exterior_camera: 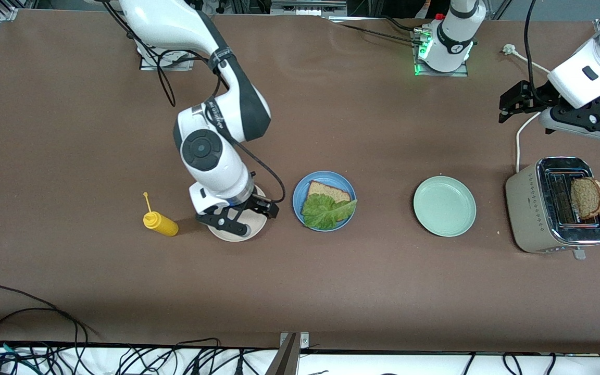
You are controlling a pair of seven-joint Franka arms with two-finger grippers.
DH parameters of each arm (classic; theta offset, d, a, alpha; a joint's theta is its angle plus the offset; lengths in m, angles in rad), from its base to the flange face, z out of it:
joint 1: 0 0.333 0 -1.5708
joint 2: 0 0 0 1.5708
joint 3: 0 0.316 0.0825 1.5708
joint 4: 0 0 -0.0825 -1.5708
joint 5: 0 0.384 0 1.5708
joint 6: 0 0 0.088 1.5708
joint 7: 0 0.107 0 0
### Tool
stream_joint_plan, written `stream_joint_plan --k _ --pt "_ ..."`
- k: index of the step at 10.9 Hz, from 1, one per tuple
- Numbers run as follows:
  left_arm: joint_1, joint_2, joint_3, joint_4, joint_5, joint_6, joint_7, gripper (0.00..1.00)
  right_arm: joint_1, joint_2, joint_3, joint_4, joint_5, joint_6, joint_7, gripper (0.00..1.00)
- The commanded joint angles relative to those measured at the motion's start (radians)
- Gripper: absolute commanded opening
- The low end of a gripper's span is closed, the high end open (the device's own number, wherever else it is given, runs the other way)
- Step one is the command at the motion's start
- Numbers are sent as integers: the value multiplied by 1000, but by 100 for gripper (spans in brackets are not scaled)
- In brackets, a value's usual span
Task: Make sandwich in blue plate with both arms
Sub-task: 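Move the right gripper back toward the yellow bottle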
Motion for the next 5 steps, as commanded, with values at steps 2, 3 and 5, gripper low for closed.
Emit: stream_joint_plan --k 2,3,5 --pt "12 10 -3 28 6 -16 5 100 -97 -140 34 -138 -24 -73 -373 100" --pt "12 10 -3 28 4 -16 5 100 -126 -172 54 -150 -32 -124 -481 100" --pt "12 10 -3 28 4 -16 4 100 -211 -241 116 -163 -85 -213 -627 100"
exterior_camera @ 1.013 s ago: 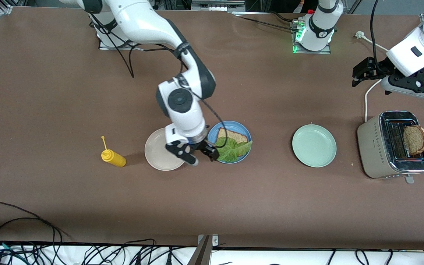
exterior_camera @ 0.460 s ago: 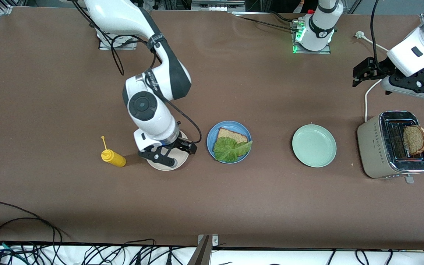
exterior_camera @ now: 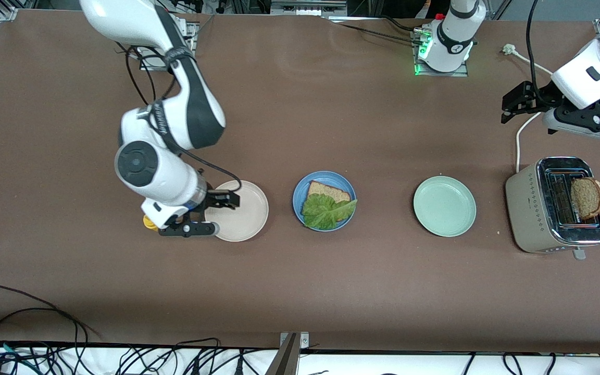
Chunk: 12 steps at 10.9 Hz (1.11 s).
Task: Make sandwich in blue plate with both arms
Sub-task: 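Move the right gripper back toward the yellow bottle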
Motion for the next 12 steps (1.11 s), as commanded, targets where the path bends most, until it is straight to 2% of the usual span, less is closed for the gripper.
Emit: stream_joint_plan --k 1,3,4,5,8,9,10,12 --pt "6 10 -5 28 4 -16 4 100 -132 -148 132 -83 -102 -109 -231 100" --pt "6 10 -5 28 4 -16 4 100 -242 -232 233 -141 -218 -134 -419 100" --pt "6 10 -5 28 4 -16 4 100 -285 -277 250 -183 -236 -147 -482 100" --pt "6 10 -5 28 6 -16 4 100 -315 -318 250 -211 -237 -157 -571 100" --pt "8 10 -5 25 6 -16 4 100 -382 -338 246 -213 -237 -202 -879 100" --pt "22 10 -5 24 6 -16 4 100 -386 -338 228 -211 -233 -208 -979 100" --pt "23 10 -5 26 6 -16 4 100 -392 -337 203 -211 -221 -202 -1062 100" --pt "23 10 -5 26 6 -16 5 100 -476 -326 209 -211 -161 -187 -1188 100"
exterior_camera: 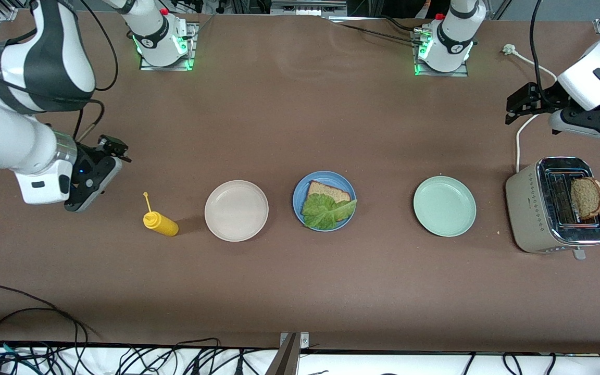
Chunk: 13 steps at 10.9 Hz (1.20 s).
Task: Make sandwich in blue plate with both arms
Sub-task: 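Move the right gripper back toward the yellow bottle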
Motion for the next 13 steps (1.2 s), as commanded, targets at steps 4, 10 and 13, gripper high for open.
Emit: stream_joint_plan --k 4,10,13 --pt "5 10 -5 26 6 -16 3 100 -230 41 20 -33 207 36 -450 100" --pt "3 10 -8 27 3 -16 2 100 -372 179 20 -35 466 31 -885 100" --pt "3 10 -8 27 3 -16 2 100 -389 254 20 -29 637 45 -1094 100"
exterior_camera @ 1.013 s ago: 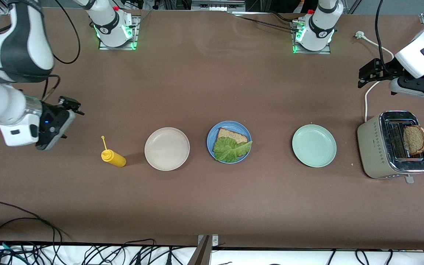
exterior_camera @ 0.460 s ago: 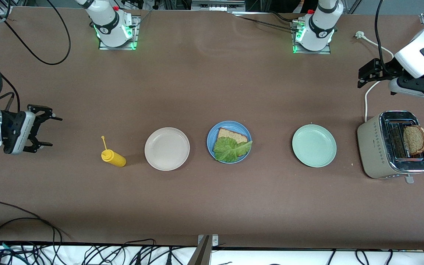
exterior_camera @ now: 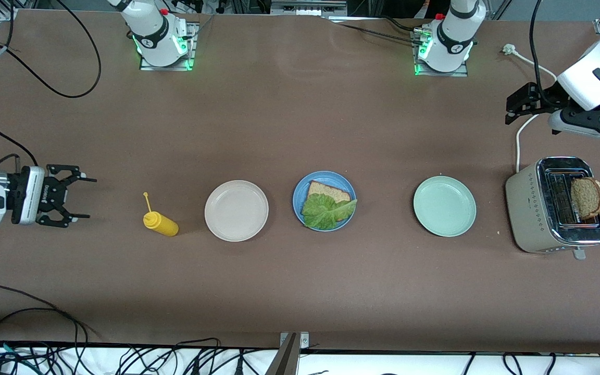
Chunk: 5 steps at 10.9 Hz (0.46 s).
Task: Make sandwich in blue plate with both arms
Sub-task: 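Move the right gripper back toward the yellow bottle, then close the right gripper around the yellow squeeze bottle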
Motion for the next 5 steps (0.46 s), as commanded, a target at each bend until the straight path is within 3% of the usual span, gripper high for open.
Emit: stream_joint_plan --k 1,5 --pt "1 9 -6 27 3 -16 2 100 -29 65 15 2 102 5 -149 100" --pt "2 9 -6 27 3 -16 2 100 -48 141 15 -3 164 2 -241 100"
